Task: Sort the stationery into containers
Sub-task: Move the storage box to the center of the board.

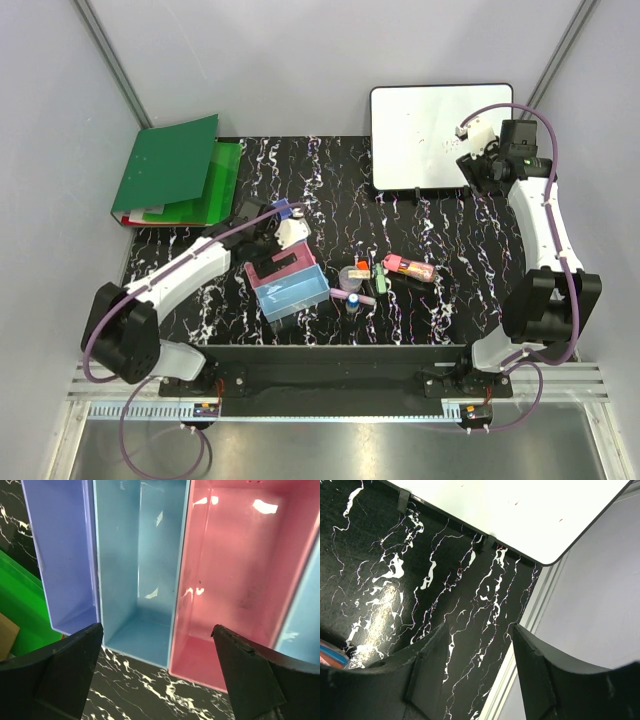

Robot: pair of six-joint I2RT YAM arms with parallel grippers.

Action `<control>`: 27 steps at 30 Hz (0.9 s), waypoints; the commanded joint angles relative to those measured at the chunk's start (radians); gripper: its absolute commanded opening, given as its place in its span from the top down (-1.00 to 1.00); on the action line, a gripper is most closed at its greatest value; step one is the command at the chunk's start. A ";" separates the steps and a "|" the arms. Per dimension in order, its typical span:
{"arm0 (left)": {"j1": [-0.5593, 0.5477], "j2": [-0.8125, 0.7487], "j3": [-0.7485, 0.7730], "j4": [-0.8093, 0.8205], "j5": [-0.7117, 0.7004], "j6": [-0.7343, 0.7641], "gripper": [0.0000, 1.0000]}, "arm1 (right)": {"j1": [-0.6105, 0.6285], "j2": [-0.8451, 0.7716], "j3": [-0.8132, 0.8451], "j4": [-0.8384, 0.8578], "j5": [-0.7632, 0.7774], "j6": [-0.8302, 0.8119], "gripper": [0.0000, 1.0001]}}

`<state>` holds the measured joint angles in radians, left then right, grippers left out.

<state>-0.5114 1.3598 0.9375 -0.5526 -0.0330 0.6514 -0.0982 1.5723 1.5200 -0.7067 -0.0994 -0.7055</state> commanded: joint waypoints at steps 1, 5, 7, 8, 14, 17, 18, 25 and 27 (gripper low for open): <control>0.001 0.048 0.004 0.089 -0.009 0.080 -0.98 | 0.006 -0.052 0.019 -0.007 -0.026 0.011 -0.21; 0.004 0.094 0.015 0.088 0.027 0.105 -0.83 | 0.006 -0.052 0.019 -0.007 -0.028 0.011 -0.20; 0.005 0.111 0.021 0.089 0.060 0.106 -0.63 | 0.006 -0.049 0.014 -0.007 -0.025 0.012 -0.19; 0.005 0.114 0.024 0.088 0.067 0.112 -0.52 | 0.006 -0.047 0.011 -0.007 -0.025 0.012 -0.18; 0.014 0.125 0.014 0.089 0.108 0.169 -0.12 | 0.006 -0.040 -0.012 0.000 -0.025 0.023 -0.15; 0.017 0.142 0.014 0.086 0.131 0.209 0.16 | 0.006 -0.041 -0.014 0.004 -0.033 0.035 -0.13; 0.017 0.147 0.015 0.085 0.145 0.220 0.23 | 0.006 -0.041 -0.014 0.004 -0.039 0.037 -0.12; 0.020 0.223 0.064 0.069 0.186 0.370 0.84 | 0.006 -0.075 -0.030 0.004 -0.049 0.046 -0.11; 0.027 0.243 0.089 0.060 0.199 0.422 0.95 | 0.006 -0.081 -0.037 0.004 -0.054 0.049 -0.11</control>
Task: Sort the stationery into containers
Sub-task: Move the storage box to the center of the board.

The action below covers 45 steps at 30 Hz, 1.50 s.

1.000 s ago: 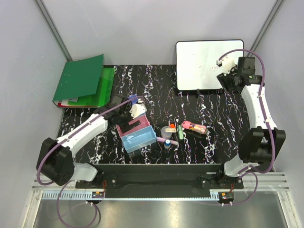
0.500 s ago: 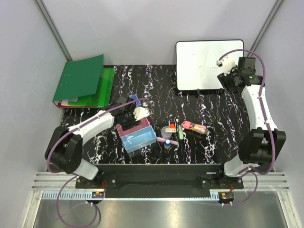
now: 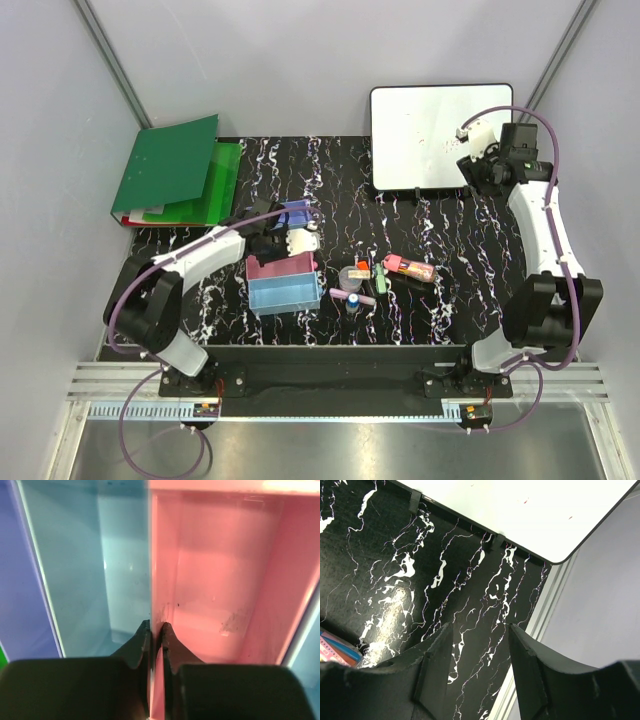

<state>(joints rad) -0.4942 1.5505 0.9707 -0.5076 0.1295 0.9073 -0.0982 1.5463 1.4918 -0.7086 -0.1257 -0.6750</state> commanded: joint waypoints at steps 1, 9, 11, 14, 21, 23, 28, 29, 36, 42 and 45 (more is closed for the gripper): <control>0.011 0.074 0.065 0.012 0.041 0.183 1.00 | 0.006 -0.060 -0.014 0.005 -0.028 0.020 -0.11; 0.034 0.138 0.169 -0.028 0.117 0.434 1.00 | 0.006 -0.071 -0.038 0.006 -0.040 0.060 -0.09; 0.034 0.155 0.186 -0.034 0.130 0.488 1.00 | 0.006 -0.074 -0.041 0.006 -0.049 0.069 -0.08; 0.036 0.183 0.224 -0.034 0.139 0.632 1.00 | 0.006 -0.074 -0.041 0.006 -0.054 0.086 -0.08; 0.049 0.333 0.382 -0.034 0.154 0.855 1.00 | 0.006 -0.074 -0.062 0.006 -0.061 0.100 -0.07; 0.058 0.368 0.440 -0.034 0.171 0.983 1.00 | 0.006 -0.072 -0.064 0.006 -0.066 0.104 -0.07; 0.072 0.499 0.603 -0.058 0.232 1.175 1.00 | 0.006 -0.060 -0.057 0.006 -0.058 0.107 -0.07; 0.078 0.513 0.618 -0.063 0.243 1.247 1.00 | 0.006 -0.058 -0.056 0.006 -0.057 0.107 -0.07; 0.118 0.548 0.632 -0.074 0.426 1.558 1.00 | 0.006 -0.068 -0.082 0.004 -0.049 0.100 -0.06; 0.152 0.479 0.505 -0.074 0.567 1.792 1.00 | 0.006 -0.072 -0.087 0.006 -0.057 0.112 -0.05; 0.144 0.453 0.479 -0.072 0.593 1.794 1.00 | 0.006 -0.072 -0.085 0.006 -0.061 0.117 -0.05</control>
<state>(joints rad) -0.3542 2.0270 1.5169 -0.6231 0.5713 1.9373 -0.0982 1.5120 1.4036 -0.7086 -0.1703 -0.5770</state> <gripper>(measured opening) 0.071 0.527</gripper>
